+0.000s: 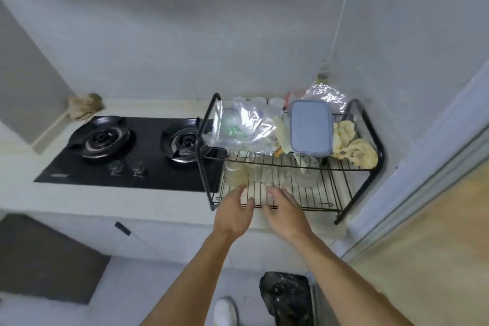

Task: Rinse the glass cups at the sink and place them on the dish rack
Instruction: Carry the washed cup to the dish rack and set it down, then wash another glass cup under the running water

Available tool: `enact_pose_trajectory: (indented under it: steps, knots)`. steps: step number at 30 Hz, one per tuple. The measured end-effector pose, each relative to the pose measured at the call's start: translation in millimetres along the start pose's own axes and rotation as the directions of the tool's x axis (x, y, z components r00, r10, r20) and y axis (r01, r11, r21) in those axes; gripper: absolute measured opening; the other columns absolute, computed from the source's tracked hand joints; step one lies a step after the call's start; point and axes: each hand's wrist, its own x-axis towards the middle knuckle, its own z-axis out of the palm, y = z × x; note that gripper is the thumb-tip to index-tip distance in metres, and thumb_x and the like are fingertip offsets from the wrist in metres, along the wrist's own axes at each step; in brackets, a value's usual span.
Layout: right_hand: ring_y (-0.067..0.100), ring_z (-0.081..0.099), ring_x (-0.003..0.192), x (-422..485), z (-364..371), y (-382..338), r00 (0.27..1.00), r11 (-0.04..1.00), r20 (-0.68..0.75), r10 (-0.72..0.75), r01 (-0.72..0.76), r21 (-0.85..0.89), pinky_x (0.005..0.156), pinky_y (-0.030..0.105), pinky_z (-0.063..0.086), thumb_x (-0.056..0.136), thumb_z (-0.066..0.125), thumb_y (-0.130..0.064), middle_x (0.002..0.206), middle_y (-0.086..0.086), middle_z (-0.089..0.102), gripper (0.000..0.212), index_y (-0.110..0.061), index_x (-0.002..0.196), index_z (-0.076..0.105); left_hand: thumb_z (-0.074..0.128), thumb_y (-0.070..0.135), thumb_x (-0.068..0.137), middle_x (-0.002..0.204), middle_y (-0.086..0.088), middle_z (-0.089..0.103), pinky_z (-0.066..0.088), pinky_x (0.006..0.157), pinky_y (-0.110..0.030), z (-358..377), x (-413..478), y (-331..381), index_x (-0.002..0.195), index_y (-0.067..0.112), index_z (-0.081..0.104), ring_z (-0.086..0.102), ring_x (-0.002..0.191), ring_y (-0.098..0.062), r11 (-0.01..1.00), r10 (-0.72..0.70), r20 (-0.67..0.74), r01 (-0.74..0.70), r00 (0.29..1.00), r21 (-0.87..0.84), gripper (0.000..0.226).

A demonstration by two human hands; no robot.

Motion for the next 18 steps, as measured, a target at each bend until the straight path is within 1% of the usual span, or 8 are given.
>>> enact_pose_trajectory:
  steps: [3,5,8,11,13,18]
  knots:
    - [0.020,0.041,0.144,-10,26,-35,0.989,0.993,0.106,-0.098,0.105,-0.054,0.120,0.037,0.032,0.104,0.053,-0.039,0.155,-0.009,0.047,0.050,-0.029,0.152,0.044,0.051,0.035,0.107,0.158,-0.002,0.050,0.037,0.120,-0.037,-41,-27,-38,0.159,0.024,0.041,0.045,0.145,-0.022,0.995,-0.049,-0.050,0.053,0.998,0.083,0.054]
    - [0.022,0.036,0.146,-14,44,-61,0.974,0.982,0.167,-0.155,0.170,-0.084,0.124,0.039,0.026,0.104,0.053,-0.040,0.157,-0.010,0.043,0.053,-0.030,0.154,0.039,0.047,0.033,0.108,0.159,-0.004,0.048,0.037,0.120,-0.038,-67,-45,-66,0.160,0.025,0.038,0.046,0.144,-0.023,0.989,-0.112,-0.072,0.118,0.991,0.088,0.053]
    - [0.016,0.036,0.146,-22,75,-101,0.929,0.959,0.270,-0.254,0.278,-0.052,0.120,0.032,0.030,0.102,0.054,-0.043,0.158,-0.014,0.038,0.058,-0.032,0.155,0.035,0.047,0.037,0.108,0.162,-0.004,0.044,0.036,0.122,-0.039,-108,-76,-105,0.161,0.027,0.034,0.045,0.146,-0.024,0.975,-0.207,-0.124,0.215,0.970,0.050,0.055]
    - [0.007,0.036,0.145,-29,112,-149,0.856,0.922,0.385,-0.344,0.385,-0.033,0.114,0.025,0.033,0.103,0.053,-0.044,0.159,-0.018,0.029,0.061,-0.031,0.158,0.031,0.050,0.046,0.106,0.163,-0.003,0.043,0.036,0.121,-0.038,-156,-109,-140,0.162,0.029,0.031,0.044,0.147,-0.023,0.963,-0.259,-0.201,0.269,0.945,0.024,0.061]
    - [0.006,0.039,0.143,-35,143,-185,0.814,0.899,0.431,-0.390,0.439,-0.016,0.113,0.025,0.035,0.102,0.054,-0.045,0.158,-0.020,0.028,0.061,-0.031,0.158,0.031,0.051,0.048,0.105,0.162,-0.002,0.044,0.035,0.120,-0.036,-190,-133,-167,0.162,0.028,0.031,0.044,0.147,-0.022,0.958,-0.275,-0.259,0.287,0.926,0.007,0.064]
    - [0.009,0.045,0.138,-65,236,-279,0.719,0.840,0.515,-0.467,0.542,0.006,0.114,0.030,0.038,0.101,0.055,-0.046,0.150,-0.014,0.039,0.057,-0.030,0.154,0.038,0.052,0.051,0.103,0.162,-0.002,0.044,0.036,0.121,-0.038,-277,-203,-252,0.161,0.028,0.035,0.042,0.147,-0.022,0.932,-0.333,-0.383,0.362,0.861,0.002,0.065]
